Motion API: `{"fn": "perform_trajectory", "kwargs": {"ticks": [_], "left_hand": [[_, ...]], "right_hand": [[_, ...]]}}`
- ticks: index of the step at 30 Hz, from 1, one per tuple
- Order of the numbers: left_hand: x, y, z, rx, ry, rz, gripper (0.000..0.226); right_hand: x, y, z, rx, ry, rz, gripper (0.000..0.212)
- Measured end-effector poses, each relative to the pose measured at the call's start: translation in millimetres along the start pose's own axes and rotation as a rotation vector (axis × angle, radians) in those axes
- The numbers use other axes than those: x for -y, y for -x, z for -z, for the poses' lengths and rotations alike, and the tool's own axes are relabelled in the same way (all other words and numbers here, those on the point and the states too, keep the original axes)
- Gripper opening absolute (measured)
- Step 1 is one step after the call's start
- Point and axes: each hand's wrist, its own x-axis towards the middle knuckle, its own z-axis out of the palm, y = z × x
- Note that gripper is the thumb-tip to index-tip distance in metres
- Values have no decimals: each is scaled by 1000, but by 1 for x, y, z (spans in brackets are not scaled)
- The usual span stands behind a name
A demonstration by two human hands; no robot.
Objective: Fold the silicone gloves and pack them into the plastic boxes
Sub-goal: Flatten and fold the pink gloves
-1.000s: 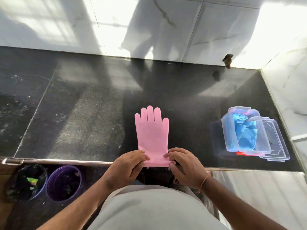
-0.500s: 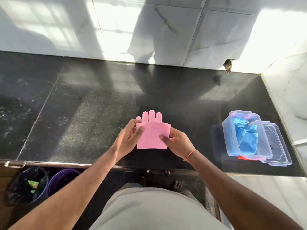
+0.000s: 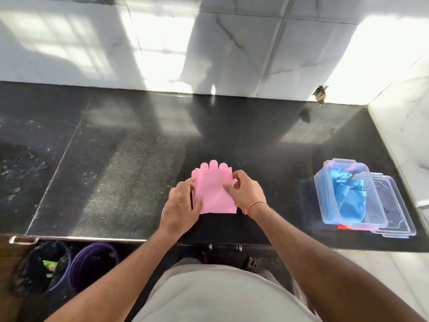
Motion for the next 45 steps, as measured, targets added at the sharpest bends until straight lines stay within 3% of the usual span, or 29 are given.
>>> {"fn": "perform_trajectory", "kwargs": {"ticks": [6,11,14,24,27,30,34,38,40,43,45], "left_hand": [[-6,5,-5,-39,-208,-304,85],[-19,-26,-22,52,-369,-393,80],[-6,-32,-35,152,-409,-328,76],[1,-34,-34,209,-353,-297,77],[-4,-30,-23,164,-207,-192,82],[-16,-21,-13,87,56,88,93],[-31,-20,-3,184,268,379,96],[-39,-42,7,225,349,513,92],[-40,-52,12,229,403,542,72],[-38,-53,14,312,485,505,28],[-37,-48,14,366,543,472,16]], "right_hand": [[-12,13,-6,-314,296,293,56],[-24,13,-31,-87,557,481,70],[-28,8,-42,-8,572,450,69],[-29,-1,-42,111,504,398,68],[-24,6,-31,0,399,335,82],[-18,15,-22,-143,109,85,97],[-3,16,-18,-37,-142,-270,102],[7,16,-23,-11,-286,-368,85],[9,13,-25,-11,-370,-405,64],[10,12,-23,112,-595,-443,30],[10,14,-19,176,-631,-418,18]]}}
